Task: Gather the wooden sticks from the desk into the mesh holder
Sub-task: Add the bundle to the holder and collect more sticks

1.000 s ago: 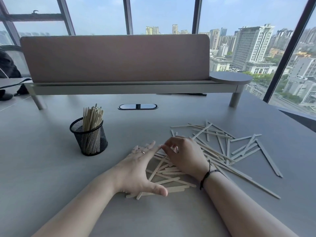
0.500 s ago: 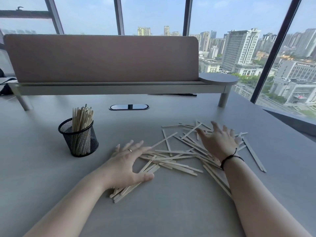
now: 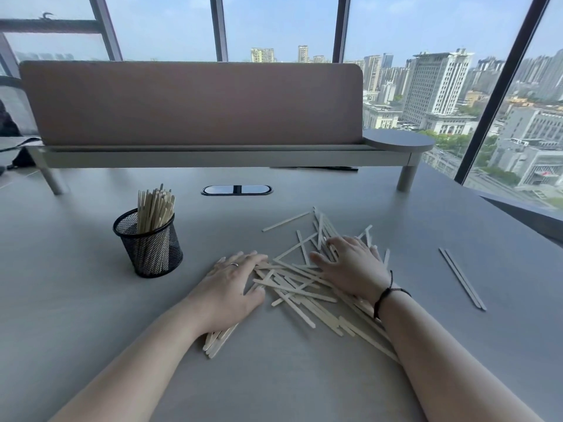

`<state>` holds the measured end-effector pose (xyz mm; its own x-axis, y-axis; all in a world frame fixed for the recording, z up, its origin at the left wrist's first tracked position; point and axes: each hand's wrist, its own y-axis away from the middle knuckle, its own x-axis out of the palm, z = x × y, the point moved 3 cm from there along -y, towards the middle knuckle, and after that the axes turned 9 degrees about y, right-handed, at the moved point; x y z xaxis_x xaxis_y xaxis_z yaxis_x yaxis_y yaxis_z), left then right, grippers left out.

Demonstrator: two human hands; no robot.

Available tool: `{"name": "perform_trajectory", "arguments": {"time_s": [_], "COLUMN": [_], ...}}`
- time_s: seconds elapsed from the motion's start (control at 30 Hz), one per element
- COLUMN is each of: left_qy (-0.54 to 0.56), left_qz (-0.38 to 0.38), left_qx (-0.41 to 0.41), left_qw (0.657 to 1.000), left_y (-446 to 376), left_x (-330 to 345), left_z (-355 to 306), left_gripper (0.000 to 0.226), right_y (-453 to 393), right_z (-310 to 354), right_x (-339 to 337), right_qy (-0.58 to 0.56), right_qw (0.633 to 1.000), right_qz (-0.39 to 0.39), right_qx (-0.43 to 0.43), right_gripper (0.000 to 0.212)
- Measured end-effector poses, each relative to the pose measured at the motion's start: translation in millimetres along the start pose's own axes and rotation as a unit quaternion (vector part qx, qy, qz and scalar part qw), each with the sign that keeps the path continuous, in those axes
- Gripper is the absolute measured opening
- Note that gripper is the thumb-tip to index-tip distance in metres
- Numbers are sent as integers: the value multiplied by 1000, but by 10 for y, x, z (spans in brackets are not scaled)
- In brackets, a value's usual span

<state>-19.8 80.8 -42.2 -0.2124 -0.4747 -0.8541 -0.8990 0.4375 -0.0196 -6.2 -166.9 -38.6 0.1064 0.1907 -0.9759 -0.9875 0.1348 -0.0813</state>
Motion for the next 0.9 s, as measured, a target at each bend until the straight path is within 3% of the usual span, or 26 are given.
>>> {"name": "perform_trajectory", "arguments": {"time_s": [0.4, 0.57, 0.67, 0.77, 0.9], "left_qy": [65, 60, 82, 158, 256], "left_qz": [-76, -95, -127, -170, -113], "left_qx": [-16, -4, -5, -20, -17], "left_qw": [995, 994, 988, 973, 960], "left_y": [15, -55, -92, -93, -69], "left_x": [-22, 38, 67, 30, -16], "left_z": [-5, -90, -150, -143, 25], "left_gripper": [36, 40, 41, 30, 23], "right_y": [262, 329, 345, 350, 410], "right_z": [400, 551, 540, 455, 465], "right_x": [-50, -92, -158, -214, -160], "right_qy": [-64, -109, -129, -72, -16], "right_qw": [994, 987, 986, 995, 992], "right_qz": [12, 25, 8, 14, 93], "right_qx": [-84, -117, -106, -73, -78], "right_gripper": [54, 53, 66, 97, 126]}}
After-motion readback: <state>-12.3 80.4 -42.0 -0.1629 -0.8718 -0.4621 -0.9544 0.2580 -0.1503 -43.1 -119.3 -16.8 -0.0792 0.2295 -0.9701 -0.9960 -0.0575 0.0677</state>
